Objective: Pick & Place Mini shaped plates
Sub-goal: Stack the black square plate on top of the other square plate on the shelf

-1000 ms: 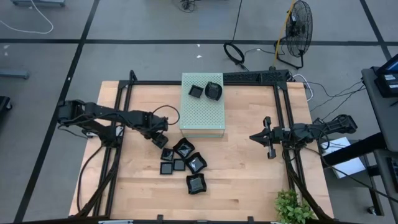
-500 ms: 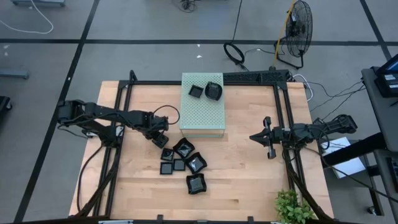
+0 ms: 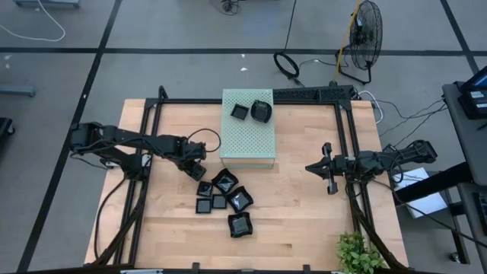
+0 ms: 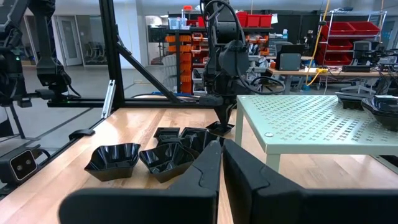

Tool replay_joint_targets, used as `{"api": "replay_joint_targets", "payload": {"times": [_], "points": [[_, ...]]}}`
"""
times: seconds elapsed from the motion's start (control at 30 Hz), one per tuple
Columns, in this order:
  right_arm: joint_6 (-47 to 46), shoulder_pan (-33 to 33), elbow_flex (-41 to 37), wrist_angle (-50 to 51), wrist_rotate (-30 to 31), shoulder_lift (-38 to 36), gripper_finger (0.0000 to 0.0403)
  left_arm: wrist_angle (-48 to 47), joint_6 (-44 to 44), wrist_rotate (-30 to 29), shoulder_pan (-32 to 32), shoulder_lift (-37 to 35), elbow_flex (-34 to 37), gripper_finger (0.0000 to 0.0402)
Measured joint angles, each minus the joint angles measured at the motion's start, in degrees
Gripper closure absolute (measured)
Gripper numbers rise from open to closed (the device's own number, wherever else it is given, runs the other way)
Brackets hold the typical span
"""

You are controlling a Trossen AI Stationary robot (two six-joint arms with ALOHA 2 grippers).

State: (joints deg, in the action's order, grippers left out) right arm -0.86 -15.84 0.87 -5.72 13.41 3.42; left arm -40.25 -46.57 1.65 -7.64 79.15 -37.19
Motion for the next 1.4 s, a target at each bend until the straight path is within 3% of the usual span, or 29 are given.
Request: {"api": "replay_joint_targets", "payload": {"times": [0.23,0.67,1.1,1.4], "points": [[0.0,0.0,0.0,0.0,0.0,0.0,0.0396,-0.1,-0.2,-0.8,-0.1,-4.8,0.0,0.0396],[0.0,0.0,0.0,0.0,0.0,0.0,0.0395,3.3,-5.1,-12.5,-0.1,-18.8,0.0,0.0397],[0.0,0.0,0.0,0.0,0.0,0.0,0.0395,25.1,1.4,-20.0,-0.2,-23.8,0.0,0.0394],[0.0,0.0,0.0,0.0,0.0,0.0,0.0394,40.9,7.6,-19.5,-4.6,-23.7,0.0,0.0396]]}}
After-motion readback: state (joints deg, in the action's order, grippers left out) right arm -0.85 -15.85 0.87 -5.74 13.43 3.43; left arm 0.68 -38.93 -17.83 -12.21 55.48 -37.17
